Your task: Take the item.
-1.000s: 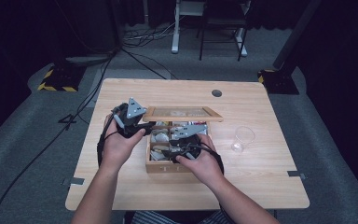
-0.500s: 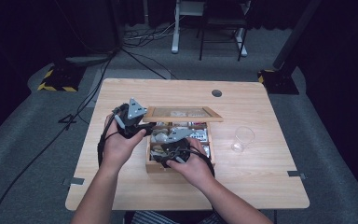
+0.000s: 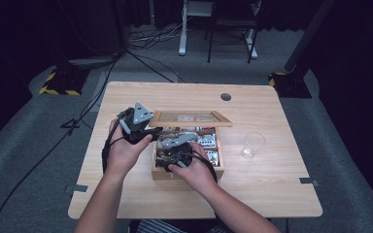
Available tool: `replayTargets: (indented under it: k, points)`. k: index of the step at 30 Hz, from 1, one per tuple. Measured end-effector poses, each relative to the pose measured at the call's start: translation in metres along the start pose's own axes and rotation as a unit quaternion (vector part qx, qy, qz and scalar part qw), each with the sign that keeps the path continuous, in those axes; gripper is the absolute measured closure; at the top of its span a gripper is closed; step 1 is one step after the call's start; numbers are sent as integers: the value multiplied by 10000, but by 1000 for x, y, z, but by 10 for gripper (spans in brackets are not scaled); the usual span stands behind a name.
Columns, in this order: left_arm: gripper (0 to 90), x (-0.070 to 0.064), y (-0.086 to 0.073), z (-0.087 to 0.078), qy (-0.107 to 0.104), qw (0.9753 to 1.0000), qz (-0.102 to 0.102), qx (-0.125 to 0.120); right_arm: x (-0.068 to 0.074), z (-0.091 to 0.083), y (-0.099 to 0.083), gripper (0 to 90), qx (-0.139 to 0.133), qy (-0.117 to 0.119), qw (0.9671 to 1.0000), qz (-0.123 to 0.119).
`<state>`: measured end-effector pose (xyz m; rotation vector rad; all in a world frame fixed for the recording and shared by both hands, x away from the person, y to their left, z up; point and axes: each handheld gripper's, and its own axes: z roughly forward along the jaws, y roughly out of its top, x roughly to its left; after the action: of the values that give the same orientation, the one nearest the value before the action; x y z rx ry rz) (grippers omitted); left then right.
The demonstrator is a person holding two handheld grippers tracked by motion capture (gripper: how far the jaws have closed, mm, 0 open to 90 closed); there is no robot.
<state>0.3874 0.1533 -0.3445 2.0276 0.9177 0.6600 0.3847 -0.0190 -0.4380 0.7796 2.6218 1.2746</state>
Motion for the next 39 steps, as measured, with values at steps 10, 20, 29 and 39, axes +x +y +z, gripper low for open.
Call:
replayTargets:
  k: [10,20,29,39]
  points:
    - [469,0,0,0,-6,10000,14,8,-2,5,-4,553,130,-98,9999,-25]
    - [460,0,0,0,-10,10000,8,28,-4,-3,-2,665,71,-310,9993,-184]
    - [459,-1,0,0,-22,10000,-9,24,1,-2,-2,763,362,-421,9974,-450]
    - [452,-1,-1,2,-9,10000,23,50,-1,-11,0,883,458,-423,9968,-500]
